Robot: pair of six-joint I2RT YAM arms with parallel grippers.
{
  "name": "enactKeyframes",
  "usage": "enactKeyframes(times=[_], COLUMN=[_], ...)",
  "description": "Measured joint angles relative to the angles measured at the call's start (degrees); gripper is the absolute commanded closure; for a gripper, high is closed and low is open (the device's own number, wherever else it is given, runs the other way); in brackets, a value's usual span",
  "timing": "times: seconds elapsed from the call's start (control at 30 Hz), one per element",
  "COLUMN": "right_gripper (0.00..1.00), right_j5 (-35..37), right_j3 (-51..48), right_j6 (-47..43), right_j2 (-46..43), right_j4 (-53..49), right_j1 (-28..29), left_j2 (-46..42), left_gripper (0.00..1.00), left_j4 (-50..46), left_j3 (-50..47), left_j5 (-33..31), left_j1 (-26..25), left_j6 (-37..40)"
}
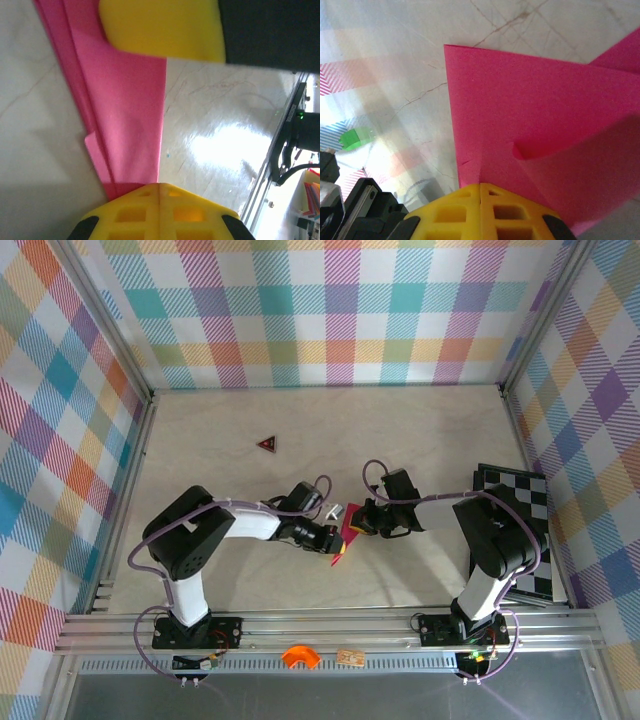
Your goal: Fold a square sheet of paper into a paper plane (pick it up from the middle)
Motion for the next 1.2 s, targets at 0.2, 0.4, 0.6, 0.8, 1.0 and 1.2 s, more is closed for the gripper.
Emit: enactKeyframes(times=[0.2,0.4,0.6,0.8,1.0,1.2], right_gripper=[0.97,0.97,0.97,0.97,0.97,0.98], right_j5=[0.0,0.0,0.0,0.0,0.0,0.0], right_j3=[0.2,0.2,0.2,0.2,0.2,0.2], right_j6=[0.0,0.0,0.0,0.0,0.0,0.0], right_j2=[0.0,0.0,0.0,0.0,0.0,0.0], right_j4=[-0.3,-0.3,-0.3,-0.4,-0.3,-0.4], right_j1=[0.0,0.0,0.0,0.0,0.0,0.0], left_j2=[-4.1,-9.7,-14.8,-9.4,-1.0,0.4], left_gripper=[1.0,1.0,1.0,1.0,1.0,1.0], left_j4=[-2.1,-9.4,-10.0,-3.3,-0.4,-0.3], left_j3=[-3.9,-6.9,-5.5,0.9,4.4,2.3], left_j5=[-0.9,-2.9,-6.4,-5.7,-5.3,-5.5], left_j1=[-0.5,-1.9,-2.3,-2.3,-2.9,-3.8], left_j6=[1.4,2.9,0.5,-4.0,-5.7,-5.2])
